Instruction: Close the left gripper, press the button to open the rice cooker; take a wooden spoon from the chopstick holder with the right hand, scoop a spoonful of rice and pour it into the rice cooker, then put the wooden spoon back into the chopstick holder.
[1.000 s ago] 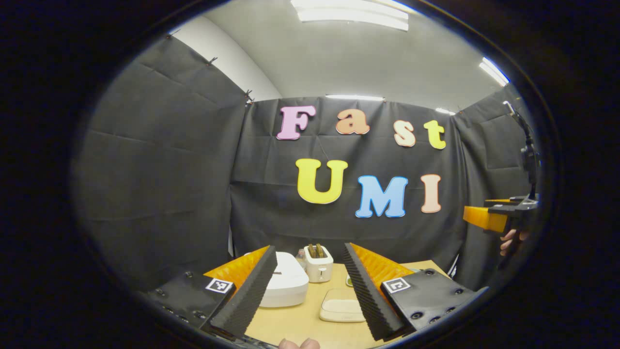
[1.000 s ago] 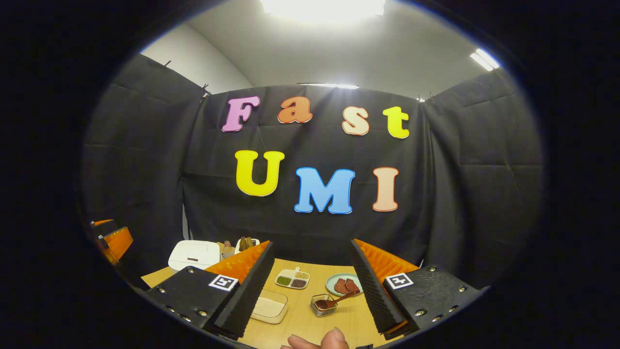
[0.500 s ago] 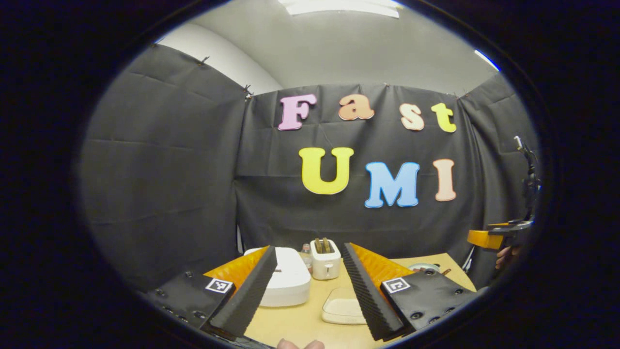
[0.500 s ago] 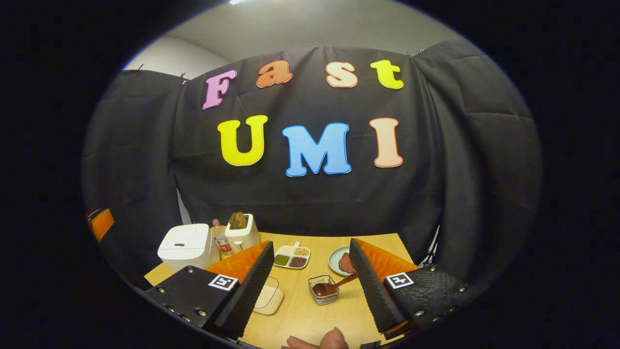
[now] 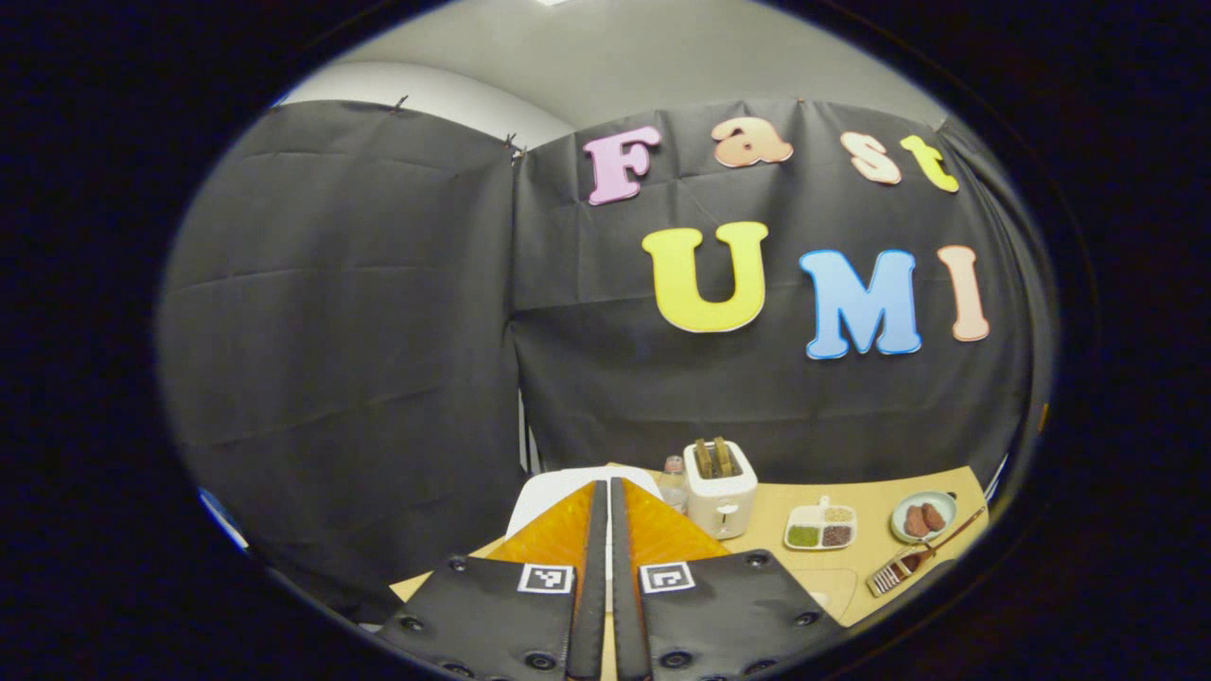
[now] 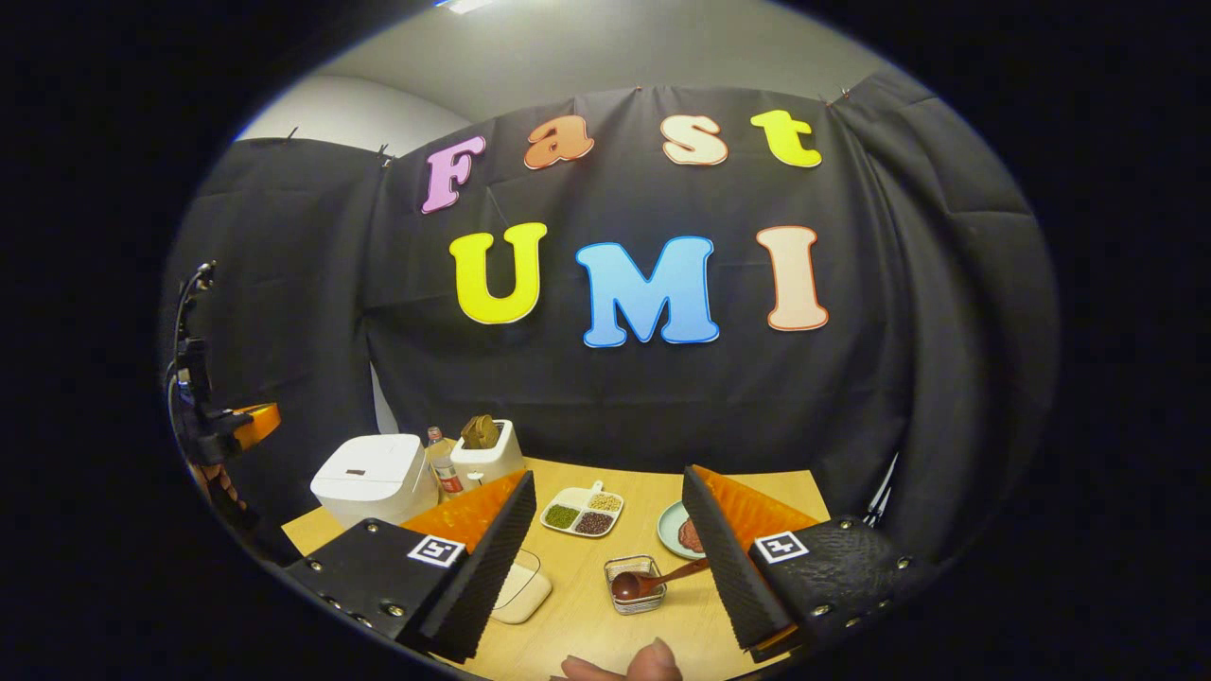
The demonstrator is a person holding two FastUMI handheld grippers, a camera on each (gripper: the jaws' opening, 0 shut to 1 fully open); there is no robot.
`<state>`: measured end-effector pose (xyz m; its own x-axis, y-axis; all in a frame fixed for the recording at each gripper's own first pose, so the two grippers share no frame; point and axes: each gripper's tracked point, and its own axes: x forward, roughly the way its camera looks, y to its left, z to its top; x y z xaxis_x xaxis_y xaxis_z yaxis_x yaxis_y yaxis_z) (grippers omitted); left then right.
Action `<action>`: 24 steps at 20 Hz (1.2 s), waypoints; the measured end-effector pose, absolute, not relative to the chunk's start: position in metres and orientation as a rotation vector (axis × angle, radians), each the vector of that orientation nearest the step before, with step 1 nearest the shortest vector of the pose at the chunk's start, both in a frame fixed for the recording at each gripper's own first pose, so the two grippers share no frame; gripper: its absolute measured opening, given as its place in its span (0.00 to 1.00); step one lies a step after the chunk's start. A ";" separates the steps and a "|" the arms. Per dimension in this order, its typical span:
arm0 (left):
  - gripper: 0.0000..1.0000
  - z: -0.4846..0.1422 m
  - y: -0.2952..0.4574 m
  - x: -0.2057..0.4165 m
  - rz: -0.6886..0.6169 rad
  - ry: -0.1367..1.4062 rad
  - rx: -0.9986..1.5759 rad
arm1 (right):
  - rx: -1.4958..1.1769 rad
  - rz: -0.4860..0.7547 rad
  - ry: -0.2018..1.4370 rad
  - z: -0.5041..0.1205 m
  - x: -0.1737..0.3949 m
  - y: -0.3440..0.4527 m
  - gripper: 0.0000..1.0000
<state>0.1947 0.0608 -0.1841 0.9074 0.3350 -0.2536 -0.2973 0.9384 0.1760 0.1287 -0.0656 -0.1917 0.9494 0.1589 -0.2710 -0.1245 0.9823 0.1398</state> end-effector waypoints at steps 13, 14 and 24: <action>0.09 -0.356 0.156 0.308 0.368 0.608 0.025 | 0.118 0.119 0.335 -0.233 0.113 -0.091 0.95; 0.09 -0.364 0.161 0.310 0.371 0.628 0.023 | 0.122 0.118 0.339 -0.235 0.112 -0.091 0.95; 0.09 -0.383 0.158 0.314 0.334 0.716 -0.019 | 0.146 0.125 0.318 -0.228 0.105 -0.089 0.95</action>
<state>0.3138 0.1584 -0.3833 0.7038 0.2938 -0.6468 -0.3066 0.9469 0.0965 0.1051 -0.0895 -0.2277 0.9423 0.1451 -0.3017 -0.0991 0.9817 0.1627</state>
